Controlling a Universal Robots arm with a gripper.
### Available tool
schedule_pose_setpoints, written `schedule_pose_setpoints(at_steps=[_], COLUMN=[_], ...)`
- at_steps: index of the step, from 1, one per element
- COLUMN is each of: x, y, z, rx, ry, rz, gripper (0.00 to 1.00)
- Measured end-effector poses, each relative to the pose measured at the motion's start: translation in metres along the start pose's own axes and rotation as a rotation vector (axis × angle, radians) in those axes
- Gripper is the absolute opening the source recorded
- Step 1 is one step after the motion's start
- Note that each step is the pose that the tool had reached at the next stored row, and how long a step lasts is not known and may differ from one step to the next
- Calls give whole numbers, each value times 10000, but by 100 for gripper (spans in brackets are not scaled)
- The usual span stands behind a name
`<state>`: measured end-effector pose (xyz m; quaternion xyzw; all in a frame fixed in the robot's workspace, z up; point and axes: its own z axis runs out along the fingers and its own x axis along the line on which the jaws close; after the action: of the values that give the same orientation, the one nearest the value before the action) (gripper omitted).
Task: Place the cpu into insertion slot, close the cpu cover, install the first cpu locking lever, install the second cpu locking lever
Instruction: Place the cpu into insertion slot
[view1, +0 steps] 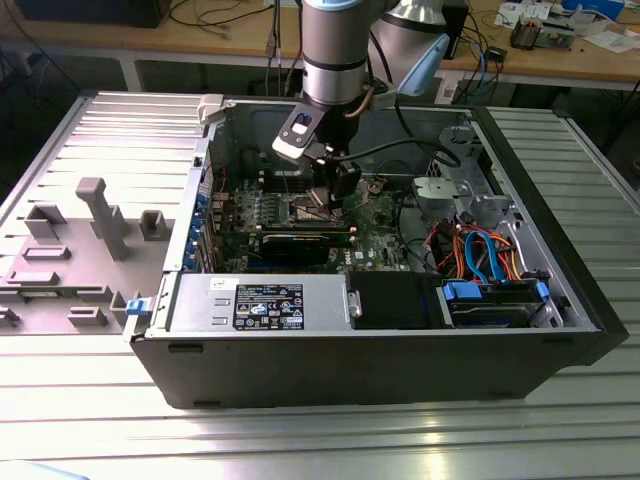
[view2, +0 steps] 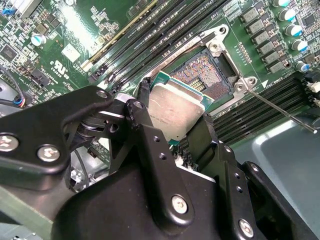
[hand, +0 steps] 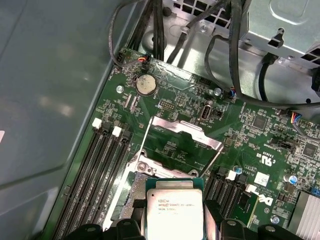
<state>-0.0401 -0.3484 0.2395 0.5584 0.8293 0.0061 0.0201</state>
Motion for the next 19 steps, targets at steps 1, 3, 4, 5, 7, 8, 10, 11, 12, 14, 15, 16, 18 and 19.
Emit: schedule_pose_setpoints(at_steps=[1,3,4,5,7,8,10,11,12,14,15,16,18,19], x=[0,0,0,0,0,0,0,0,0,0,0,0,0,0], y=[0,0,0,0,0,0,0,0,0,0,0,0,-1,0], z=[2,5,6,6,7,7,9,9,10,12,13,13,14,14], rx=[1,2,2,2,2,2,2,2,3,6,9,12,20,22], ry=[-3,-4,-4,-4,-5,-5,-5,-5,-5,-11,-18,-26,-43,-49], rz=[13,43,46,49,54,57,63,66,73,132,174,196,230,241], gripper=[55,55,55,55,55,55,55,55,55,55,55,55,55,55])
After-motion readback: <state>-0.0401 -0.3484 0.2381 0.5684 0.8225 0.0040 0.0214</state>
